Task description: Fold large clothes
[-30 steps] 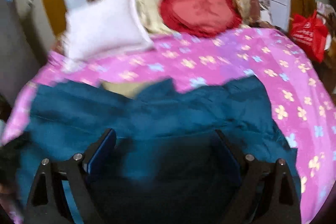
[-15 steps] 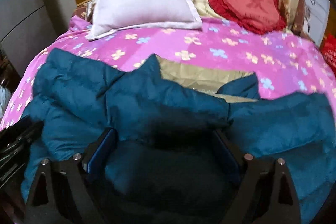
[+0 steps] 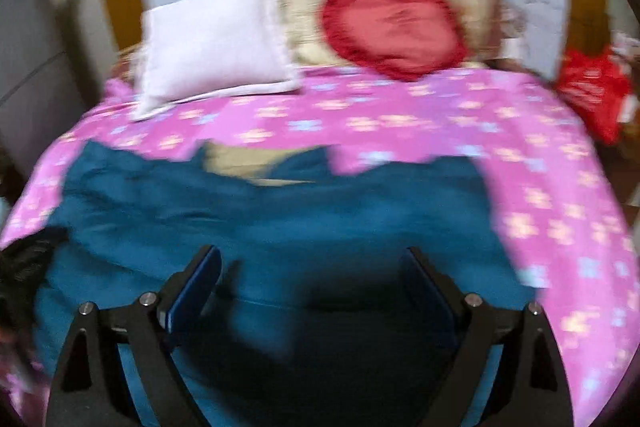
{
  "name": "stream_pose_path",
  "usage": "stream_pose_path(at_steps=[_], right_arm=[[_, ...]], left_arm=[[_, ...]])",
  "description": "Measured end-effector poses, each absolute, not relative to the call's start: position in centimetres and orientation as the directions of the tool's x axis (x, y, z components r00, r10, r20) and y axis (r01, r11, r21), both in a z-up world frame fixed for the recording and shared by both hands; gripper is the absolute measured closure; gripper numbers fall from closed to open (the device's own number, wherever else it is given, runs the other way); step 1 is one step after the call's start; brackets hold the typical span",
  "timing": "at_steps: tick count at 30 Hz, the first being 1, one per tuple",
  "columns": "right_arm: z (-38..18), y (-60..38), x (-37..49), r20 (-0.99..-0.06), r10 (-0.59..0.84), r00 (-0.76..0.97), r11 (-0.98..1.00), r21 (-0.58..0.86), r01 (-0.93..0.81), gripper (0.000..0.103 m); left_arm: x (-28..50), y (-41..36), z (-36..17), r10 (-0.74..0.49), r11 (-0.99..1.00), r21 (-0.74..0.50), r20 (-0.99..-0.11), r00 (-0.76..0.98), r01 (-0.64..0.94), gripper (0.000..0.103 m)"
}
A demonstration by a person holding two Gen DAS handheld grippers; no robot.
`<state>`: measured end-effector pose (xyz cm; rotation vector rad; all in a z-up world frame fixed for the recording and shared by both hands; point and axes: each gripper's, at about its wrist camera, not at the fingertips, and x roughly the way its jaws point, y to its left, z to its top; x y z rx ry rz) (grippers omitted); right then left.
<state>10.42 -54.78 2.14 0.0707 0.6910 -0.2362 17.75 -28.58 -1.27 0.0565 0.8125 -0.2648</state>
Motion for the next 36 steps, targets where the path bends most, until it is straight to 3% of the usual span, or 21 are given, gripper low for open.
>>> stream_pose_path(at_steps=[4,7,11,23,27,28,30,36], right_arm=[[0.3,-60.2,9.8,-0.678,-0.258,0.688,0.935,0.004,0.355,0.009],[-1.4,-62.6,10.4,-0.695,-0.207,0.689,0.923,0.094,0.373,0.008],[-2.4,-62.5,11.7,-0.706,-0.240,0.666,0.918,0.058,0.392,0.006],[1.5,-60.5,2.5,-0.636,-0.202,0.745,0.932,0.109,0.346,0.006],[-2.1,-61.6,2.5,-0.729,-0.219,0.648,0.922,0.062,0.381,0.007],[-2.9,-62.2,2.5,-0.738,-0.173,0.652,0.919,0.117,0.377,0.007],[-3.0,-62.8,2.0,-0.729,-0.146,0.668,0.902,0.180,0.393,0.007],[-0.2,-60.4,-0.9,-0.676,-0.213,0.705,0.921,0.104,0.377,0.007]], left_arm=[[17.8,-28.9,-1.7,-0.202,0.967,-0.037,-0.715,0.670,0.252,0.053],[17.9,-29.2,-1.7,-0.189,0.970,-0.026,-0.714,0.675,0.243,0.053],[17.7,-29.0,-1.6,-0.189,0.969,-0.028,-0.717,0.670,0.244,0.053],[15.5,-27.4,-0.4,-0.205,0.970,-0.058,-0.718,0.665,0.236,0.053],[14.1,-26.8,0.2,-0.197,0.971,-0.052,-0.724,0.662,0.233,0.053],[13.7,-26.7,0.3,-0.195,0.972,-0.050,-0.724,0.661,0.231,0.053],[12.7,-26.1,0.5,-0.191,0.972,-0.046,-0.726,0.661,0.231,0.053],[10.5,-23.9,0.4,-0.183,0.976,-0.051,-0.726,0.663,0.214,0.053]])
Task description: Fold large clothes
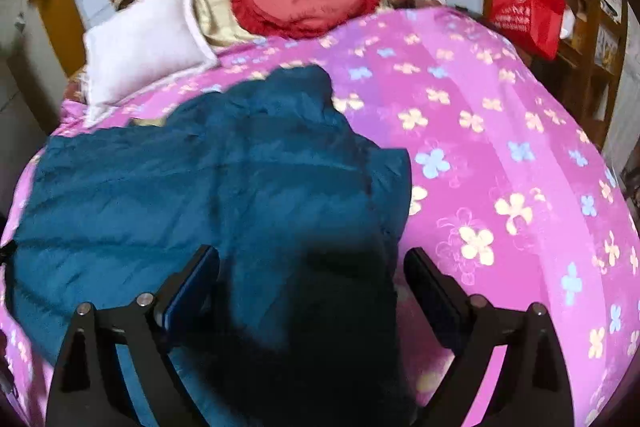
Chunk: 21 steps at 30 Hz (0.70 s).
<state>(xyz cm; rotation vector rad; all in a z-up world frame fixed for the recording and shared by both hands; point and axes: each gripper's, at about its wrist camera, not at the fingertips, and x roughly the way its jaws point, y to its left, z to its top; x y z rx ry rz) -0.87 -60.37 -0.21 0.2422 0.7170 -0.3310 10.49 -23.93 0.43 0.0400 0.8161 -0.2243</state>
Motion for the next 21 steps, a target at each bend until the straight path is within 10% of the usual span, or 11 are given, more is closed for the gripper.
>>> stream_pose_path(at_steps=[21], right_arm=[[-1.9,-60.5,-0.9,-0.703,-0.175,0.689,0.912,0.148,0.383,0.000]], left_arm=[[11.7,-22.5,-1.2,-0.226,0.972,-0.122,-0.720,0.656,0.201,0.053]])
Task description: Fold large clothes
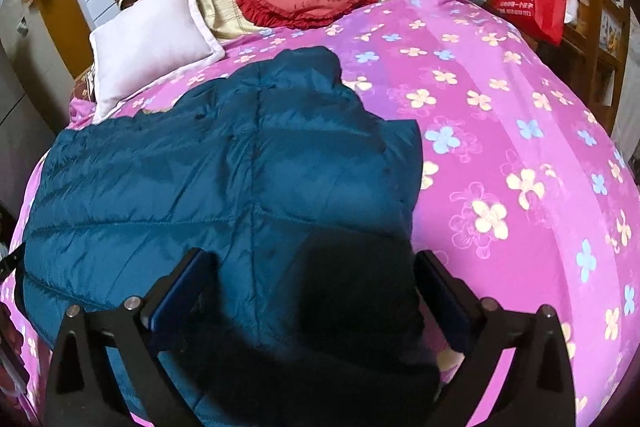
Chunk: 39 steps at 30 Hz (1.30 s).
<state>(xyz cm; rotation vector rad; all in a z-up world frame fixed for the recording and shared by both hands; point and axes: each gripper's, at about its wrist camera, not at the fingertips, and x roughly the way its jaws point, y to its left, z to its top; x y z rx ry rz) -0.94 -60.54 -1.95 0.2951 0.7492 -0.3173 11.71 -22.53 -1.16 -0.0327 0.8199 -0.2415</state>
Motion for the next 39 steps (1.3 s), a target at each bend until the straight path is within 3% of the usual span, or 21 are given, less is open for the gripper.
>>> stream_pose_path(at_steps=[6,25,34,39], right_arm=[[-2.3,-61.6,0.1,-0.708,-0.183,0.681,0.906,0.147,0.397,0.000],[-4.0,-64.4,2.6,-0.744,-0.033,0.667,0.897,0.272,0.348,0.000],[-5.0,-65.5,3.7,-0.748,0.070,0.660,0.889,0.347,0.300,0.000],[-5.0,-65.7,4.5,-0.761,0.096,0.642,0.896,0.347,0.277,0.000]], left_arm=[[12.7,-22.0,-1.3,-0.241,0.970,-0.155,-0.724,0.646,0.189,0.053],[15.3,-21.2,-3.1,-0.313,0.950,-0.257,-0.746,0.587,0.179,0.034],[17.2,-21.1,-4.9,-0.432,0.899,-0.404,-0.765,0.478,0.167,0.022],[17.5,-22.0,-5.3,-0.478,0.876,-0.444,-0.750,0.457,0.189,0.022]])
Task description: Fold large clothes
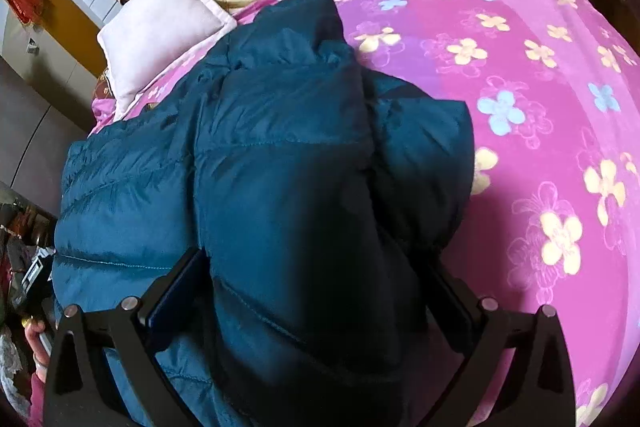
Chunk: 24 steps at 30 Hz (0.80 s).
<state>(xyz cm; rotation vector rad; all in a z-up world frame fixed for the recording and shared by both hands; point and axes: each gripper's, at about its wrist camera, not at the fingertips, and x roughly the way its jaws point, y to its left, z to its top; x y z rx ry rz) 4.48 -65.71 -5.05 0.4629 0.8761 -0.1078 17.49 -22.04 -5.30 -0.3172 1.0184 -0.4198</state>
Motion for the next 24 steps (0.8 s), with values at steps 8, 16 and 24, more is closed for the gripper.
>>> stream_pose_path(at_steps=[8,16,24], right_arm=[[-3.7,-62.8,3.2,-0.705,0.074,0.705,0.932,0.300,0.203,0.051],[1.6,-60.2,-2.0,-0.651,0.092,0.754,0.943,0.300,0.144,0.073],[3.2,-57.0,-13.2,-0.658,0.203,0.726,0.925,0.371,0.078,0.073]], left_arm=[[15.2,-22.5,-2.7,-0.528,0.849,-0.445,-0.701,0.480,0.285,0.092],[8.7,-19.8,1.7,-0.540,0.841,-0.433,-0.712,0.449,0.325,0.099],[-1.9,-15.1,4.1,-0.527,0.841,-0.400,-0.762,0.377,0.365,0.097]])
